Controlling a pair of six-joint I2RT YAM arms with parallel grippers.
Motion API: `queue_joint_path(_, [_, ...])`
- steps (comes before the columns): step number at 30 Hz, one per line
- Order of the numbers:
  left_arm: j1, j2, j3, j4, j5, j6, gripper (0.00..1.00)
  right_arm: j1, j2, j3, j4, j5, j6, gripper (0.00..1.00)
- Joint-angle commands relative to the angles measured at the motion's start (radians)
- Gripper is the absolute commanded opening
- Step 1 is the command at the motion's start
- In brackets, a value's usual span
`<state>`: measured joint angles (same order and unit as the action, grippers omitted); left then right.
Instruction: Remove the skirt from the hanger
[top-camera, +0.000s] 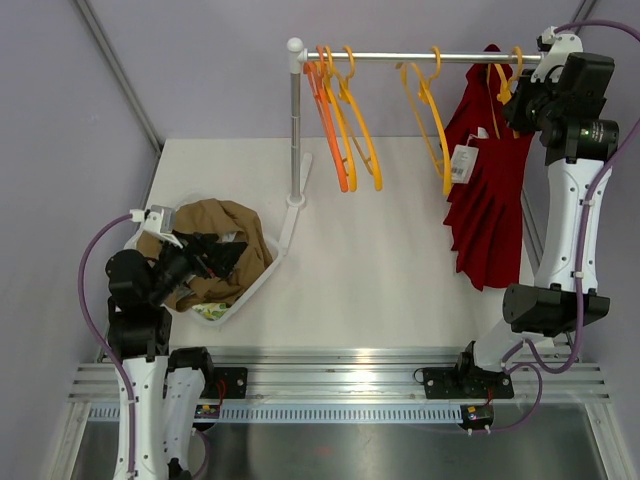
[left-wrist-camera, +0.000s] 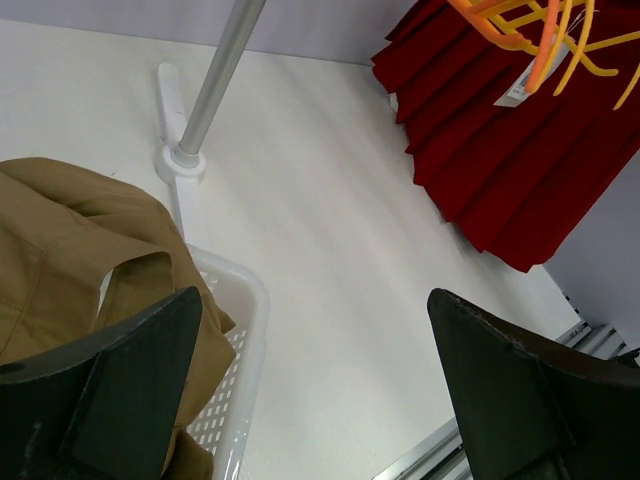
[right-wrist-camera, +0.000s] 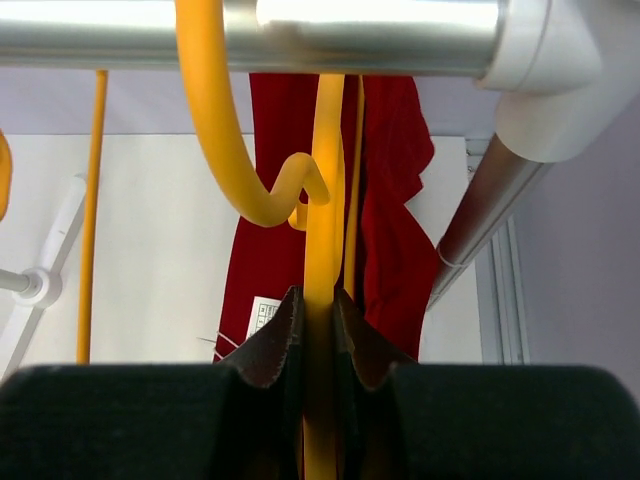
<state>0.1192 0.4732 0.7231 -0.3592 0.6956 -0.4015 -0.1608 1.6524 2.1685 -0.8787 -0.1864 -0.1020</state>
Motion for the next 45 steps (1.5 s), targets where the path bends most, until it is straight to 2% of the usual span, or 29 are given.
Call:
queue_joint_path(1, [-0.009, 0.008, 0.009, 0.074, 0.068, -0.031, 0.99, -0.002, -0.069, 0.017, 0.167, -0.079, -0.025, 0.00])
queue_joint_path(14, [-0.035, 0.103, -0.057, 0.184, 0.133, -0.099, 0.99, -0.002, -0.146, -0.085, 0.236, -0.162, -0.053, 0.00])
queue_joint_path(33, [-0.115, 0.145, -0.060, 0.201, 0.041, -0.086, 0.99, -0.002, -0.230, -0.147, 0.277, -0.193, -0.064, 0.00])
queue_joint_path(40, [-0.168, 0.153, -0.068, 0.209, -0.001, -0.097, 0.99, -0.002, -0.290, -0.208, 0.199, -0.235, -0.178, 0.00])
queue_joint_path(43, [-0.225, 0.163, -0.065, 0.207, -0.045, -0.100, 0.99, -0.002, -0.337, -0.269, 0.152, -0.228, -0.237, 0.00])
queue_joint_path(45, [-0.300, 0.177, -0.062, 0.206, -0.106, -0.097, 0.99, -0.002, -0.383, -0.331, 0.109, -0.220, -0.267, 0.00])
